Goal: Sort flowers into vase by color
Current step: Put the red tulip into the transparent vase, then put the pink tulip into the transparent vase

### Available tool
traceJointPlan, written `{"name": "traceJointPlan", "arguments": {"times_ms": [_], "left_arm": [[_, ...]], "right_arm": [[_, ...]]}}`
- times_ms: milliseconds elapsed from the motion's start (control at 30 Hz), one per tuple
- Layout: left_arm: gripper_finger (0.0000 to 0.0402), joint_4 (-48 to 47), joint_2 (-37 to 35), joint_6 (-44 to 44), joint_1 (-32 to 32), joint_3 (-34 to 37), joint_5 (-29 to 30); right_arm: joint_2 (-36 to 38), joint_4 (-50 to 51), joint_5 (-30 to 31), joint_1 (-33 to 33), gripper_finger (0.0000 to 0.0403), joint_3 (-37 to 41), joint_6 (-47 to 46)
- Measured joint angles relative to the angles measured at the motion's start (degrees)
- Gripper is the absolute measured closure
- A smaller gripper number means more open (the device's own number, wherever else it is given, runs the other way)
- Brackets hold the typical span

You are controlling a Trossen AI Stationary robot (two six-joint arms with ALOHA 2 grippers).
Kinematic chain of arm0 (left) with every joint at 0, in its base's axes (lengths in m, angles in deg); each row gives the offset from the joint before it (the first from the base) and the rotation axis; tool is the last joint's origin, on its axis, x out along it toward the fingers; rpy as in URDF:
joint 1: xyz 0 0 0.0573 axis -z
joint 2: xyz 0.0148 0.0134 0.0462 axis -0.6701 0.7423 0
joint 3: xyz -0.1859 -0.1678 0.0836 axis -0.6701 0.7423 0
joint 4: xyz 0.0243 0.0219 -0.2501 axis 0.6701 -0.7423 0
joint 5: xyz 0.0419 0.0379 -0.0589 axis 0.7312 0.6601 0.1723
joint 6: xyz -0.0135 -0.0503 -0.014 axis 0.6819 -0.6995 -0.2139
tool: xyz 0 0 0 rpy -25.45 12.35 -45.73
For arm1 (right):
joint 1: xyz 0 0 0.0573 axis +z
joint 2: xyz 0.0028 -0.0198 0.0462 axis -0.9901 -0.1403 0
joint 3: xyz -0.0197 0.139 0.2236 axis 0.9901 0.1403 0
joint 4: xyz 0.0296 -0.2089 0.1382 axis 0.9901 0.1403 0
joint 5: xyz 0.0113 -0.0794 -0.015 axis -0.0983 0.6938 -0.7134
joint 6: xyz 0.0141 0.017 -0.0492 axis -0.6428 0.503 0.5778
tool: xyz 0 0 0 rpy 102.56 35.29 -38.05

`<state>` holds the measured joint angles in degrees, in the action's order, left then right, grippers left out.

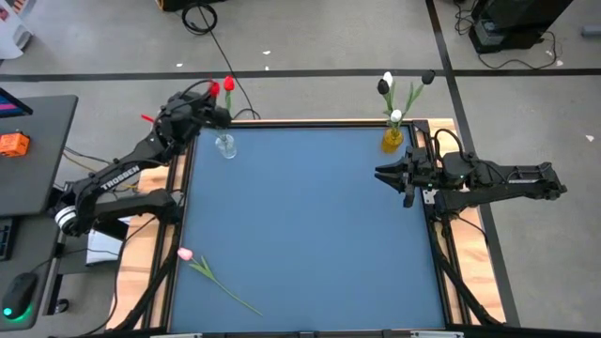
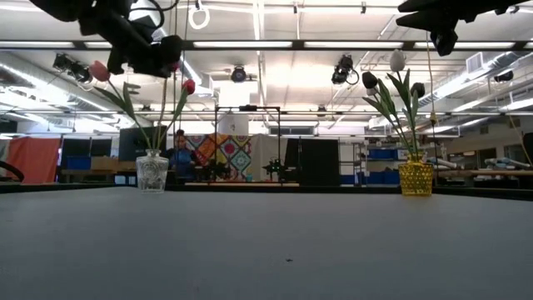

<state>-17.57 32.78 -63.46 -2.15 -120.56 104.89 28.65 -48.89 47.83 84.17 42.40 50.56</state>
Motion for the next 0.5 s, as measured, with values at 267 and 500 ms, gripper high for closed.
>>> {"name": "traceJointPlan", "arguments": {"times_ms": [267,500], "left_arm": [[0.0249,-16.45,-4.98,-7.12,1.92,0.00,-1.40],[0.0244,-27.16,-12.19,-14.09,8.24,0.00,0.38]], "right_arm": [[0.00,0.02,-0.02,0.00,0.0290,0.00,0.00],[0.00,0.01,0.00,0.00,0.0290,0.00,-0.01]]}}
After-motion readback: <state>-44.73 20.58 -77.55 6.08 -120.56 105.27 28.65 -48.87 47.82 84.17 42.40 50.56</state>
